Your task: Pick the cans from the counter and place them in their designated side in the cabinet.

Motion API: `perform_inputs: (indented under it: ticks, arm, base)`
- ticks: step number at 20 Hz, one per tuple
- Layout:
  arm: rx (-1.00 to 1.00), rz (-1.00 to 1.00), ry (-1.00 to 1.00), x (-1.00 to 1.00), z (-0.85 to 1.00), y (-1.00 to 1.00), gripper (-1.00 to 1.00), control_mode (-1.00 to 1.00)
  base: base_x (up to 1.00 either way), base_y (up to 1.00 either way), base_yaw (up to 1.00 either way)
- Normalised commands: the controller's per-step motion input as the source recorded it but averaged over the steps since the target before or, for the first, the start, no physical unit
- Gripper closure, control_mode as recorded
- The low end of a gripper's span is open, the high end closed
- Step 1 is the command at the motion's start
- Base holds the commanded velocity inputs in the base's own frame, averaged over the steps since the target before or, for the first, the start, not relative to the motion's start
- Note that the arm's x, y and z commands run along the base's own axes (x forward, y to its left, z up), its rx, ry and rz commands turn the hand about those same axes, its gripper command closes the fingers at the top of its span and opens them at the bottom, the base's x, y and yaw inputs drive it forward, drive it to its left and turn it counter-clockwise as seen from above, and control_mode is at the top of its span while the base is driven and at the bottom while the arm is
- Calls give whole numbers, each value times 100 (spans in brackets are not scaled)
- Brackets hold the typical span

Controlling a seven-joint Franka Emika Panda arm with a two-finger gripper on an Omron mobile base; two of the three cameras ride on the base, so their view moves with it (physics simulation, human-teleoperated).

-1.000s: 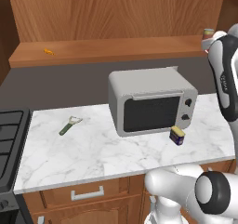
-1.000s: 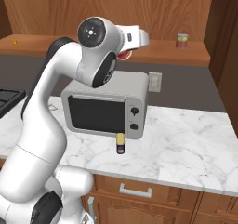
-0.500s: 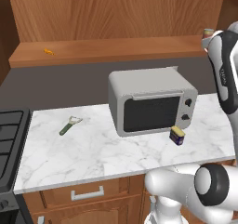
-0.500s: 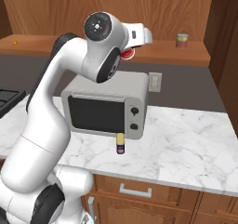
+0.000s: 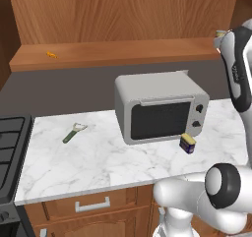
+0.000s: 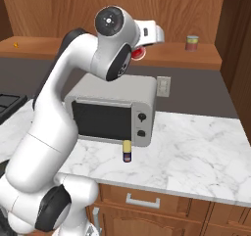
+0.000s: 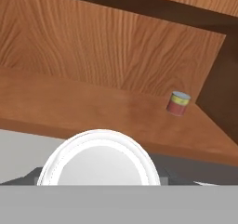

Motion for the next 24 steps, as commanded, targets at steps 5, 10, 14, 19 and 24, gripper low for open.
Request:
perform_inputs:
  ticks: [5, 10, 14, 19, 24]
  arm:
    - [0, 0, 1, 17, 0, -2, 100, -100]
    - [0, 0, 0, 14, 0, -4, 100, -100]
    - [0, 0, 0, 8, 0, -3, 100, -100]
    - [0, 0, 0, 5, 1, -3, 100, -100]
    - [0, 0, 0, 4, 0, -3, 100, -100]
  base:
    - [0, 0, 0]
    - [0, 0, 0]
    - [0, 0, 0]
    - [0, 0, 0]
    - [0, 0, 0]
